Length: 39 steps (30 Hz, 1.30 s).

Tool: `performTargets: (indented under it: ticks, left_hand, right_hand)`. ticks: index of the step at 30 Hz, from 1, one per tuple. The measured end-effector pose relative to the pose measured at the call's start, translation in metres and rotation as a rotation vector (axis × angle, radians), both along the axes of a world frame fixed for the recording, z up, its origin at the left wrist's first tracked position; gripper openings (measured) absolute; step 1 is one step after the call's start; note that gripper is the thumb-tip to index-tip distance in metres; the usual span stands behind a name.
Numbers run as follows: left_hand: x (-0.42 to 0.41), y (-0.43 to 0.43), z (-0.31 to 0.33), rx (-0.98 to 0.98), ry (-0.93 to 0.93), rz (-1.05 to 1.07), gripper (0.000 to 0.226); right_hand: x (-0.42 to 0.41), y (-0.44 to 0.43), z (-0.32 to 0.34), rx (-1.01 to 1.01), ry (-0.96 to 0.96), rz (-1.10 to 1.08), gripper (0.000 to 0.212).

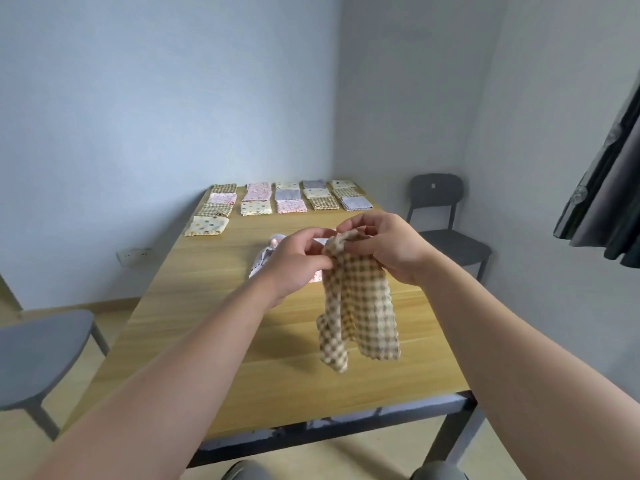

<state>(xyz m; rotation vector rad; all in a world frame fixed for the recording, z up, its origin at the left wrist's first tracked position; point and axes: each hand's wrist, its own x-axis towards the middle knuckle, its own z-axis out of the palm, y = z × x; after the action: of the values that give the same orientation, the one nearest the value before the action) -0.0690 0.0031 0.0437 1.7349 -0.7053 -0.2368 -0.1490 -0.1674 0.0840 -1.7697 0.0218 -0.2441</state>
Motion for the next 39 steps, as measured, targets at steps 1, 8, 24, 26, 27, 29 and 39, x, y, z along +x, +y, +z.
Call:
performTargets:
  ticks: [1,8,24,26,27,29,39]
  left_hand:
    - [0.002,0.001,-0.003,0.006,-0.009,0.014,0.045]
    - [0.011,0.002,-0.016,0.121,-0.127,0.104,0.010]
    - [0.027,0.012,0.007,0.292,-0.245,0.132,0.025]
    - [0.028,0.014,0.008,0.337,-0.243,0.120,0.025]
    - [0.028,0.016,0.009,0.361,-0.255,0.123,0.023]
    - [0.027,0.018,0.012,0.364,-0.271,0.135,0.017]
    - [0.011,0.042,0.023,-0.081,0.019,0.068,0.016]
  right_hand:
    - [0.001,-0.002,-0.001,-0.014,0.007,-0.010,0.025]
    - [0.001,-0.018,-0.010,-0.233,0.044,-0.076,0.036]
    - [-0.009,-0.050,0.012,0.008,0.028,-0.070,0.010]
    - [-0.010,-0.053,0.010,0.032,0.009,-0.132,0.010]
    - [-0.010,-0.054,0.009,0.032,0.002,-0.170,0.011]
    - [-0.012,-0.057,0.006,0.020,-0.017,-0.249,0.015]
    - [-0.038,-0.057,-0.002,0.006,-0.041,-0.371,0.018]
